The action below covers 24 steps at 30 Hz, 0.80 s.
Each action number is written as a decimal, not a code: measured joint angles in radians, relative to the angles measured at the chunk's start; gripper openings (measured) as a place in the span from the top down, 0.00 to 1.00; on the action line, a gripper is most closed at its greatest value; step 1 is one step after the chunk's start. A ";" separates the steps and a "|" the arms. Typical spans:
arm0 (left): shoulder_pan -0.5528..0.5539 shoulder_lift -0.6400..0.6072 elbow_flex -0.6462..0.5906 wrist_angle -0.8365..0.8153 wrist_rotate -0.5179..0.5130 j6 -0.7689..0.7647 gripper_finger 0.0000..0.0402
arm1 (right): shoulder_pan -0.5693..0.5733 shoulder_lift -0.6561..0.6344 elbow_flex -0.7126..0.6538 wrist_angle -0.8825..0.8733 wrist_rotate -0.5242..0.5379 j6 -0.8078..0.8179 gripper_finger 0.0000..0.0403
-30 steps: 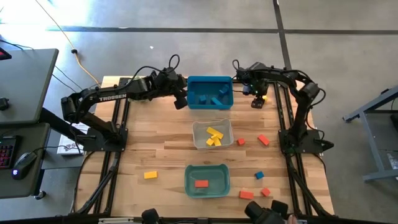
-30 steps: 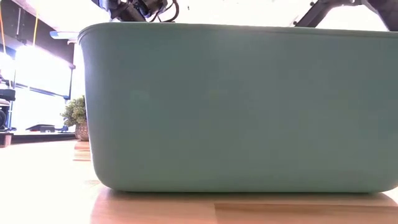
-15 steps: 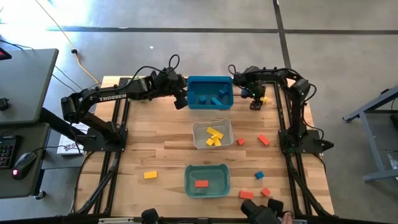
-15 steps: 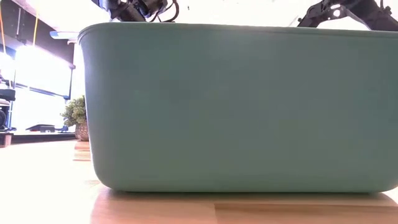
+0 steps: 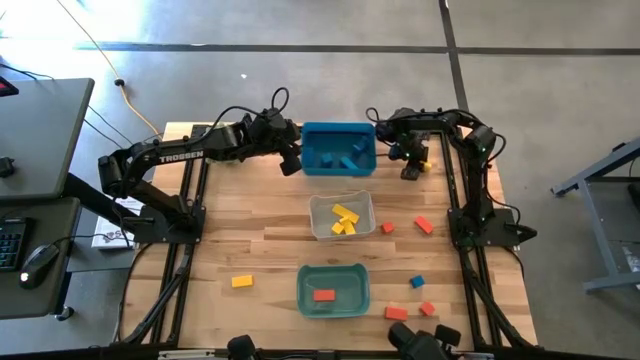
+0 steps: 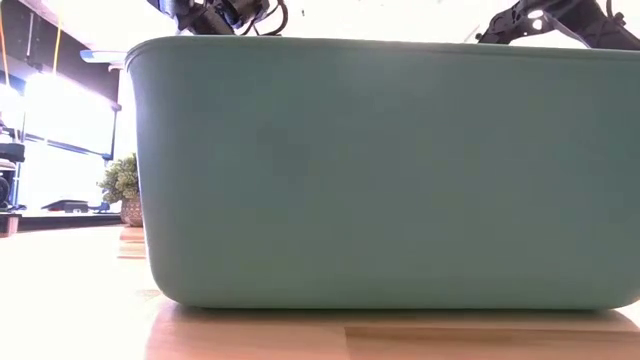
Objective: Sort & place blocks by color
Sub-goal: Put the yellow block into the white bin
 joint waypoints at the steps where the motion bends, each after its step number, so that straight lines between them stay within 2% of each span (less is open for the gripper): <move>1: 0.000 0.000 0.000 0.000 0.000 0.000 0.54 | 0.000 -0.001 0.000 -0.017 -0.001 0.016 0.74; 6: 0.000 0.000 0.000 0.000 0.000 0.000 0.54 | 0.008 -0.054 0.000 -0.094 -0.055 0.117 0.74; 14: 0.000 0.000 0.000 0.000 0.000 0.000 0.54 | 0.039 -0.183 0.000 -0.090 -0.075 0.217 0.74; 20: 0.000 0.000 0.000 -0.001 0.000 0.000 0.54 | 0.123 -0.316 0.000 -0.074 -0.210 0.347 0.74; 24: 0.000 0.000 0.000 -0.002 0.000 0.000 0.54 | 0.227 -0.423 0.000 0.031 -0.303 0.453 0.74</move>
